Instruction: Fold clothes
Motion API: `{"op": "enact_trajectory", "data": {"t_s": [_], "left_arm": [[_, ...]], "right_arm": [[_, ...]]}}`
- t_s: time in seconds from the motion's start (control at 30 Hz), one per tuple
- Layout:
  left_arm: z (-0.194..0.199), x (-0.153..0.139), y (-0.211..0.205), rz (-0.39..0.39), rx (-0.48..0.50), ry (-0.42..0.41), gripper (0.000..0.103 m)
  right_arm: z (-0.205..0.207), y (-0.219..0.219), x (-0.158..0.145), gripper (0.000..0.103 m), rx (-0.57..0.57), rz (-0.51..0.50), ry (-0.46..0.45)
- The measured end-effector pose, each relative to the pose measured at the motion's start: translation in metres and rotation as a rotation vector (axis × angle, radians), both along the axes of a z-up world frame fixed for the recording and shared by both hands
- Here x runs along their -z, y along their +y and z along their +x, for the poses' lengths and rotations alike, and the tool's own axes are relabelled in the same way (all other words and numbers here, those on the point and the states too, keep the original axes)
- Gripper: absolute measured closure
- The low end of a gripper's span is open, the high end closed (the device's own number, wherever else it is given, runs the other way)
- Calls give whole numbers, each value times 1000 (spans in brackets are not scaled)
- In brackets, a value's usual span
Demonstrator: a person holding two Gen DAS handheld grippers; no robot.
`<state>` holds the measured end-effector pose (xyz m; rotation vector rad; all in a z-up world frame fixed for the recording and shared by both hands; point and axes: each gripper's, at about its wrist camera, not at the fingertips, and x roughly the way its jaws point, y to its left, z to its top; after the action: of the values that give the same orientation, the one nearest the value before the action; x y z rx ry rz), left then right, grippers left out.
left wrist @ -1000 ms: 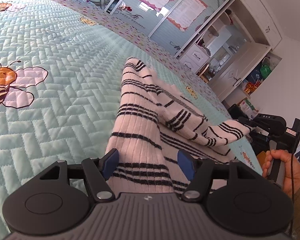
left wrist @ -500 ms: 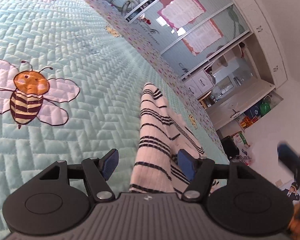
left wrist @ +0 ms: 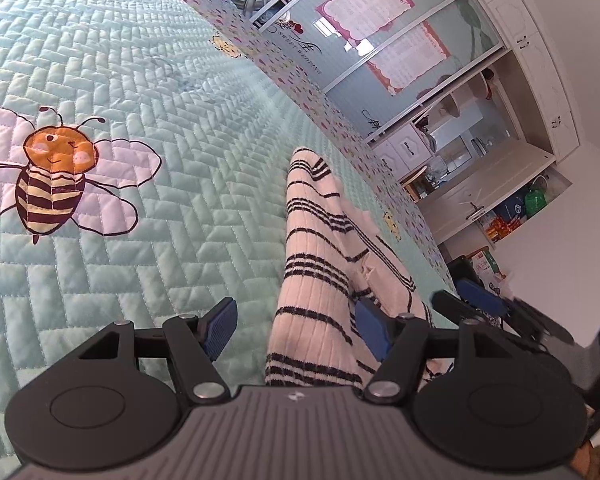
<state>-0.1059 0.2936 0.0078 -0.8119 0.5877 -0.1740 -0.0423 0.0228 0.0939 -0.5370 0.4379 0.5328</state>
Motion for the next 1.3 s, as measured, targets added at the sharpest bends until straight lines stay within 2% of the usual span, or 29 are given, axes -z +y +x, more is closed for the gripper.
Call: {"op": "enact_trajectory", "data": {"t_s": [0.17,0.4,0.57,0.73,0.9,1.07,1.13,1.3], "left_arm": [[1,2,-1,1,12,10,35],[2,-3,-7,42,43,-10,35],[1,-4,-7,47,41,-11,35],[0,-14,-12,83,55,-28,35],[-2,-33,-26,93,109,-62,35],[17,-41,-43,-48,189,-29,34],[32,-47,-53,-67,210,-11,34],[98,-66,-84,11,251,1,33]], "right_arm": [[25,19,41,57,-44,-204,-5],[27,32,74,58,-42,-367,-80],[23,31,64,57,-33,-357,-77],[26,17,68,57,0,-369,-64],[24,6,62,57,28,-281,-52],[25,-21,69,57,65,-227,-43],[24,-35,71,57,76,-187,-26],[31,-79,80,55,181,118,107]]}}
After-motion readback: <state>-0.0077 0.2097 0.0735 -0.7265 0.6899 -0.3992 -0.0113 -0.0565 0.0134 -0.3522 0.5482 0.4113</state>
